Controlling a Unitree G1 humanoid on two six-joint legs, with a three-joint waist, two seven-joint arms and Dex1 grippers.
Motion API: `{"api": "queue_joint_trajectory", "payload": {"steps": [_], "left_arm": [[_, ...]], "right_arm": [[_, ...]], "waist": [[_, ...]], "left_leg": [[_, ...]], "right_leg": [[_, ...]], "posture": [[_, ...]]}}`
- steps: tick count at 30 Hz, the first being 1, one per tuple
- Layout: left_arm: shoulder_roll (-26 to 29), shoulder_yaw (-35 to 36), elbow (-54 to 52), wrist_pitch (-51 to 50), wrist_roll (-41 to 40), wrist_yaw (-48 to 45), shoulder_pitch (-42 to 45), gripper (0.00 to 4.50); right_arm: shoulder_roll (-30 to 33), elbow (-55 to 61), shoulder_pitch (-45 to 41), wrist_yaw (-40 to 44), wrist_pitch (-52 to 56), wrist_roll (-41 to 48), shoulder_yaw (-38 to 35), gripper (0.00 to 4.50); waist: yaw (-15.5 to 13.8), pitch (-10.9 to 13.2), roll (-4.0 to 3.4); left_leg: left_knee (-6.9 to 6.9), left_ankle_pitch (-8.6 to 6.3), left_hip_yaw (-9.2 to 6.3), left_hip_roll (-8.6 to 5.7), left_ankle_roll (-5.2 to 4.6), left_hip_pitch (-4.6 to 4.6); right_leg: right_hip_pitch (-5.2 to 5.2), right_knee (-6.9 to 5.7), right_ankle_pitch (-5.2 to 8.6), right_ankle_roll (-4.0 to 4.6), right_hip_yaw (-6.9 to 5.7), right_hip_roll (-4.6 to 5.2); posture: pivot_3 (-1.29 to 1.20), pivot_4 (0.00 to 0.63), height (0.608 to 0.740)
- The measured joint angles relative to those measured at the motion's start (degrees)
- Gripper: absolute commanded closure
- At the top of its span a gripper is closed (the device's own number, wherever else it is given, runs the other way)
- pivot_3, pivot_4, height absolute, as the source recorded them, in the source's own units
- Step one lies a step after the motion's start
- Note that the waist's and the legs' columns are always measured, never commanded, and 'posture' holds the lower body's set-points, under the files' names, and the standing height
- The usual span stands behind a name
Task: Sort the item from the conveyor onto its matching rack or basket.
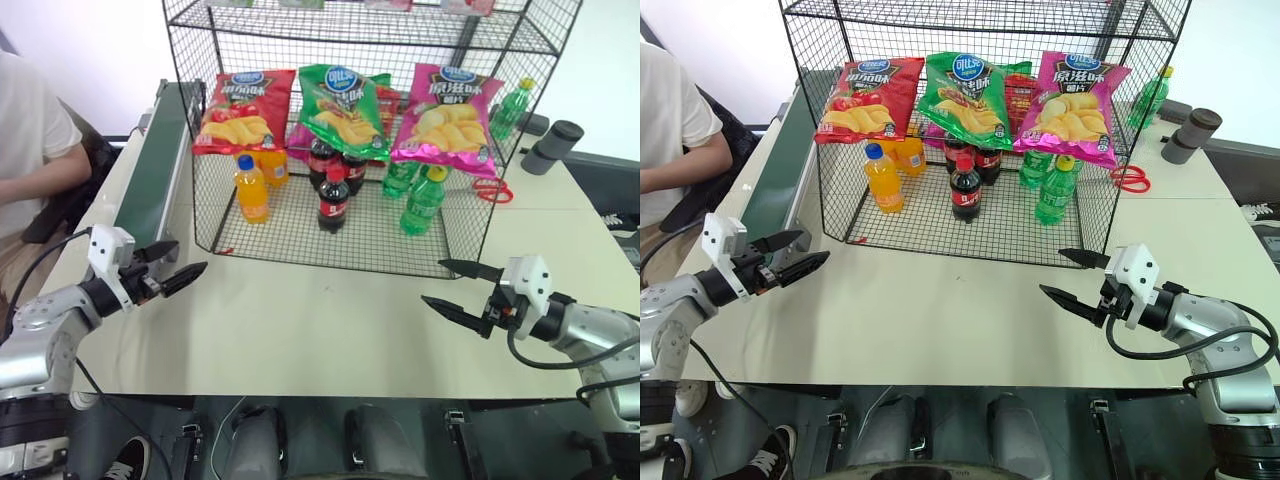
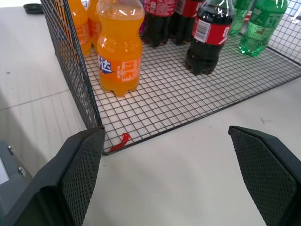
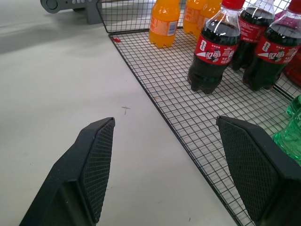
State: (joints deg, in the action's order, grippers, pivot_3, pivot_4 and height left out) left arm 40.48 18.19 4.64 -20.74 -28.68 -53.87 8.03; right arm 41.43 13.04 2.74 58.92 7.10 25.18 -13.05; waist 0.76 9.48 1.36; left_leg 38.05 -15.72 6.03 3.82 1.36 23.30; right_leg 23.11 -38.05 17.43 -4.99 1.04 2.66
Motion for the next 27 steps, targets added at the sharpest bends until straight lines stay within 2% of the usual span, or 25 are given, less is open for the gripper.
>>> {"api": "queue_joint_trajectory", "payload": {"steps": [5, 27], "left_arm": [[-1.30, -0.55, 1.90, 2.55, 0.75, 0.35, 1.26, 0.00], [-1.56, -0.55, 1.19, 2.72, 0.47, 0.42, 2.89, 0.00]], "right_arm": [[0.02, 0.00, -0.02, -0.04, 0.02, -0.38, 0.37, 0.91], [0.04, -1.11, -1.33, 0.02, -0.61, -1.63, 1.37, 0.91]], "waist": [[-0.05, 0.00, 0.01], [-0.01, 0.00, 0.00]], "left_leg": [[0.03, 0.00, 0.01, -0.01, 0.00, 0.01], [0.05, 0.00, 0.02, -0.01, 0.01, 0.00]], "right_leg": [[0.00, -0.01, 0.00, 0.00, 0.00, 0.00], [0.00, -0.04, 0.00, -0.01, 0.00, -0.02]], "posture": [[0.00, 0.150, 0.740], [0.00, 0.150, 0.740]]}}
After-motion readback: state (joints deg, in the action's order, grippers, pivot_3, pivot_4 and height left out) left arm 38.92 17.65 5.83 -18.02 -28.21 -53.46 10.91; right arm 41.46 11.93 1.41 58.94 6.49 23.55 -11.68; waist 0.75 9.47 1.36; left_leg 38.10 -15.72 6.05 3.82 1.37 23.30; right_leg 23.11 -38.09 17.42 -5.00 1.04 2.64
